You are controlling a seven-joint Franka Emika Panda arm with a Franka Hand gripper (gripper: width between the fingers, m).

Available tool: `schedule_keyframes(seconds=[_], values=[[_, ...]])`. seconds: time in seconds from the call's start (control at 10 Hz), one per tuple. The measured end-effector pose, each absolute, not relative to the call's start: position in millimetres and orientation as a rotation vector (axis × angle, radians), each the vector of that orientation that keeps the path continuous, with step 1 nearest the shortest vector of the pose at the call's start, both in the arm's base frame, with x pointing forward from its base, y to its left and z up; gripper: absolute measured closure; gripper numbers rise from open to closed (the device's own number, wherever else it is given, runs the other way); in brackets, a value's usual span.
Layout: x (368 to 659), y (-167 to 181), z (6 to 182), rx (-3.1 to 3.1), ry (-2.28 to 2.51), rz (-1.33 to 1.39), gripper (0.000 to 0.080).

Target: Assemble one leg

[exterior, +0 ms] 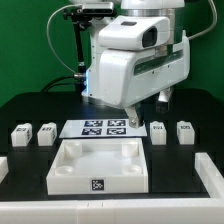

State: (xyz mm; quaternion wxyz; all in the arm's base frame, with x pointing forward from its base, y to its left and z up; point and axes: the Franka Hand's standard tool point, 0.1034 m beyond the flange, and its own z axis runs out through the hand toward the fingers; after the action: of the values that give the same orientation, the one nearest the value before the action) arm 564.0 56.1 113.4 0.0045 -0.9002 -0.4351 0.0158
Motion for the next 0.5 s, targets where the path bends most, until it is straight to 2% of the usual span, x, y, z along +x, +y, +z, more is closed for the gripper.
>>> schedule_keyframes(seconds=[0.5], values=[[563.8,56.1,113.0,-2.82,-1.362,0.05,0.015]])
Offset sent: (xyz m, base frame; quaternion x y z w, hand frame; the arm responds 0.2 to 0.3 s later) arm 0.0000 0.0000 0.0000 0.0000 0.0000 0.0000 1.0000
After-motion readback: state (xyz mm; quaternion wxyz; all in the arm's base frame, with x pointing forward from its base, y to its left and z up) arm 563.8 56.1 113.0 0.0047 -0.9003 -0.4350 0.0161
